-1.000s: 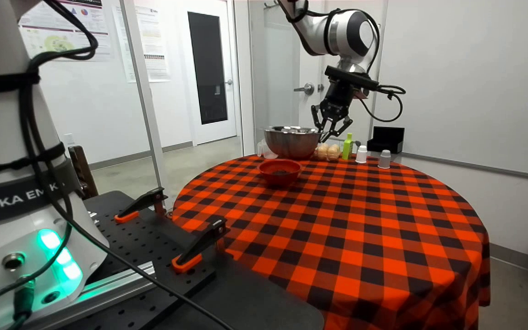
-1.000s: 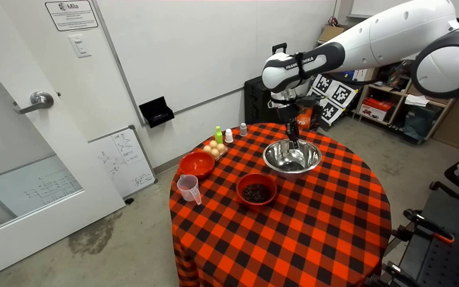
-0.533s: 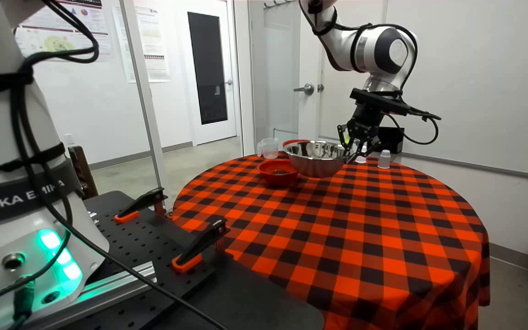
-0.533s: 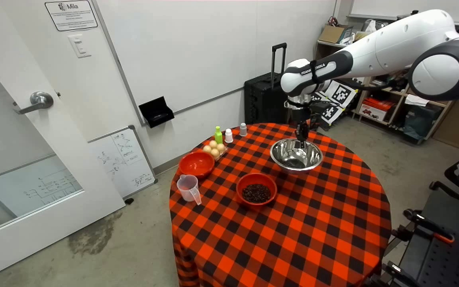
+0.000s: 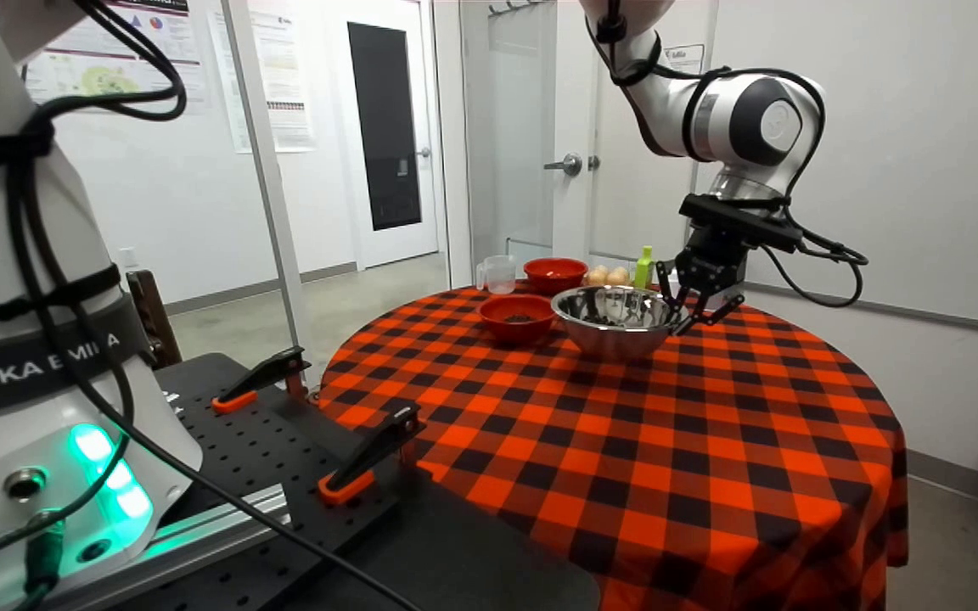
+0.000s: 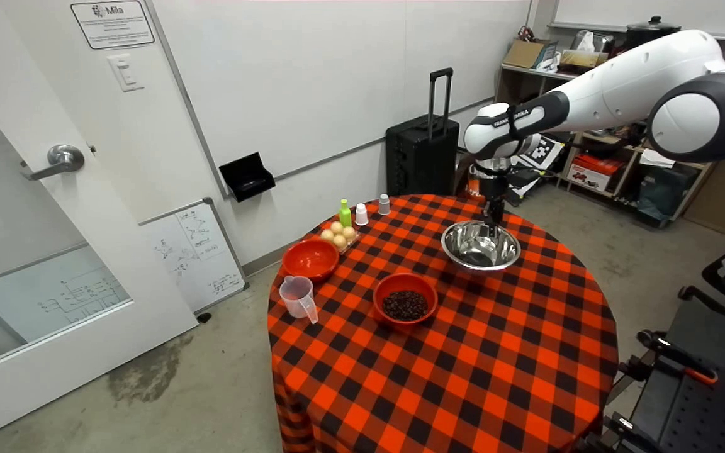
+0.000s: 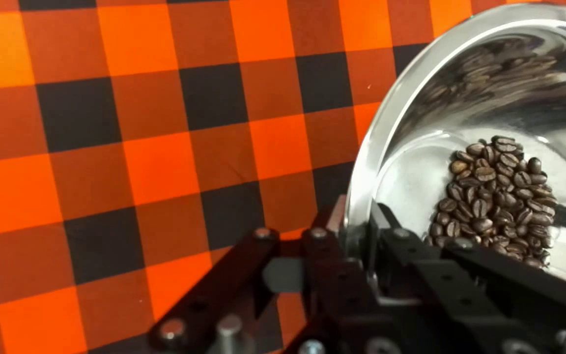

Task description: Pour the contents in the silver bowl into the red bowl

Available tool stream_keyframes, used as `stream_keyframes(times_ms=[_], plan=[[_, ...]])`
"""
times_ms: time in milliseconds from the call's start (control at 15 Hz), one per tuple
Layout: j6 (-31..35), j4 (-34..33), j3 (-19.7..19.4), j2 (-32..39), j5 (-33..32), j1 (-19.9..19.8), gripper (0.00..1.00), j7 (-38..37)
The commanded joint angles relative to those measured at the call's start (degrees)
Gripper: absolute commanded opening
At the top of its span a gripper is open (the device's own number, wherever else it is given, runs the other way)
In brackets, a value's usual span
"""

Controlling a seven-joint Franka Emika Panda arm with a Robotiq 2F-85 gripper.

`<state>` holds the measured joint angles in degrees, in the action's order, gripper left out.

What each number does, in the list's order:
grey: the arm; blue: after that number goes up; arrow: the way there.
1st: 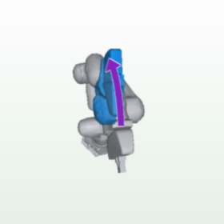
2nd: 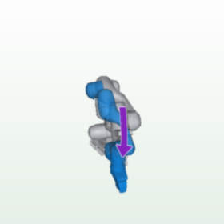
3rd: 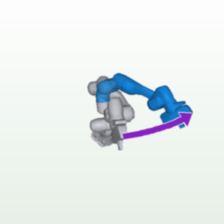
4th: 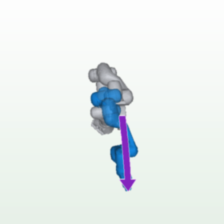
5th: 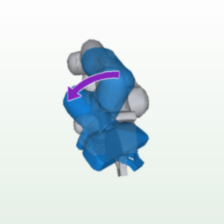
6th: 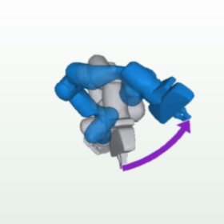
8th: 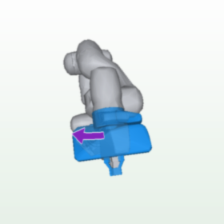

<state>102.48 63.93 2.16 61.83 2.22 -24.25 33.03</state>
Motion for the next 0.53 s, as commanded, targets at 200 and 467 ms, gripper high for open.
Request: stream_keyframes(times_ms=[200, 467], plan=[[3.14, 2.41, 0.05, 1.27, 0.76, -2.40, 0.02, -0.76], [4.05, 2.56, -0.75, 3.30, 1.38, -1.84, 0.02, -0.70]])
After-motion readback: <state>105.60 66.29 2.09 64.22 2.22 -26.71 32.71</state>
